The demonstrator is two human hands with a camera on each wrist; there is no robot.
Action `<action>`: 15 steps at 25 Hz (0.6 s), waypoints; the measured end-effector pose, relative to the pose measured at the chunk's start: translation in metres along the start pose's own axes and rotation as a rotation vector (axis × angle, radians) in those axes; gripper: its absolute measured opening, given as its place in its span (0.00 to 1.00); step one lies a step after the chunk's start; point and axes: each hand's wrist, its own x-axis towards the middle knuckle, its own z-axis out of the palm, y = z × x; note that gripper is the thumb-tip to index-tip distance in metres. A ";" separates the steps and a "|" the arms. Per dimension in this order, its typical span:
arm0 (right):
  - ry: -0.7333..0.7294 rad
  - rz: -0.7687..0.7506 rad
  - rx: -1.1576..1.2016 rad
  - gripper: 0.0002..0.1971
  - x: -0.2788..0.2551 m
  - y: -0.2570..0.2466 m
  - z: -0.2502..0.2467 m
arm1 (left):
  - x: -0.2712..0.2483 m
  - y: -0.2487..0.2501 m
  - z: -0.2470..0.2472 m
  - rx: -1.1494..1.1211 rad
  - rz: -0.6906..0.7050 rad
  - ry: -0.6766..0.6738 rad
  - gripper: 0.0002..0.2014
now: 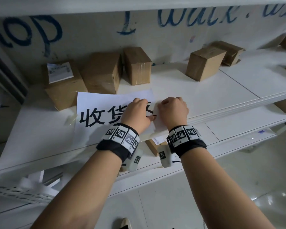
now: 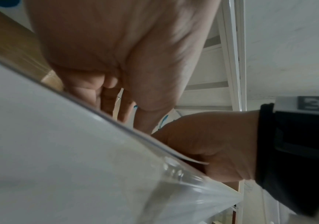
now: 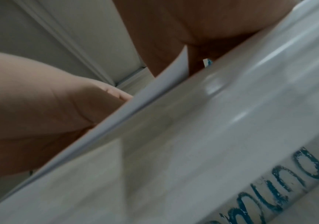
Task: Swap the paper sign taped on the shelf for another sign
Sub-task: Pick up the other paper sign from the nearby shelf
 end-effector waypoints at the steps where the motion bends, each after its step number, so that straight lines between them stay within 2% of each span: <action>1: -0.006 -0.022 0.002 0.14 0.002 0.002 0.001 | 0.000 -0.001 0.000 -0.005 -0.007 0.000 0.29; 9: -0.008 -0.101 -0.088 0.18 0.005 0.008 0.009 | 0.000 0.000 0.002 -0.029 -0.011 0.024 0.30; 12: -0.009 -0.101 -0.016 0.18 0.003 0.007 0.005 | -0.002 0.000 -0.001 -0.076 -0.018 0.032 0.31; 15: -0.051 -0.065 0.155 0.11 0.000 0.004 0.000 | -0.005 -0.001 -0.003 -0.133 -0.027 0.038 0.31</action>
